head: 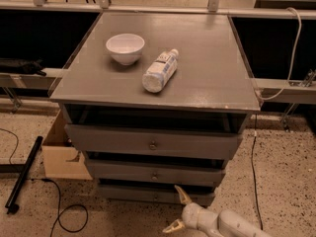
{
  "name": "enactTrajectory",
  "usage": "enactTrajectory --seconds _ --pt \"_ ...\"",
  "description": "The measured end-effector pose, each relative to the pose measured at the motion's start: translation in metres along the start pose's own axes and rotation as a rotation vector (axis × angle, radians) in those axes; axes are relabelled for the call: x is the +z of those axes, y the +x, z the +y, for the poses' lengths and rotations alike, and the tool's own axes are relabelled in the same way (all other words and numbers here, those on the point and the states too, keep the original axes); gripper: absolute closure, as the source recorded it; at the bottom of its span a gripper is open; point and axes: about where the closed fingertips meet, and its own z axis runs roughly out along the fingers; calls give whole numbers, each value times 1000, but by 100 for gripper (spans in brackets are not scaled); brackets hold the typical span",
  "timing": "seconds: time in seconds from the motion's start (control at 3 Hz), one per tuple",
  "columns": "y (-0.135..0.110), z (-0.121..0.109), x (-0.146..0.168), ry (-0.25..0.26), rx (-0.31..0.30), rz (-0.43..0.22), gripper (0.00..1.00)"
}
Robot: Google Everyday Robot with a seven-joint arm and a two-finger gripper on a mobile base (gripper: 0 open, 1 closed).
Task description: Open bottom drawer
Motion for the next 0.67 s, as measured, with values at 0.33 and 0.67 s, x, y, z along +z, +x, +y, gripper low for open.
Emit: enactTrajectory --seconds 0.33,0.67 --pt "31 -11 -13 43 31 60 0" --pt "31 -12 -12 43 31 59 0"
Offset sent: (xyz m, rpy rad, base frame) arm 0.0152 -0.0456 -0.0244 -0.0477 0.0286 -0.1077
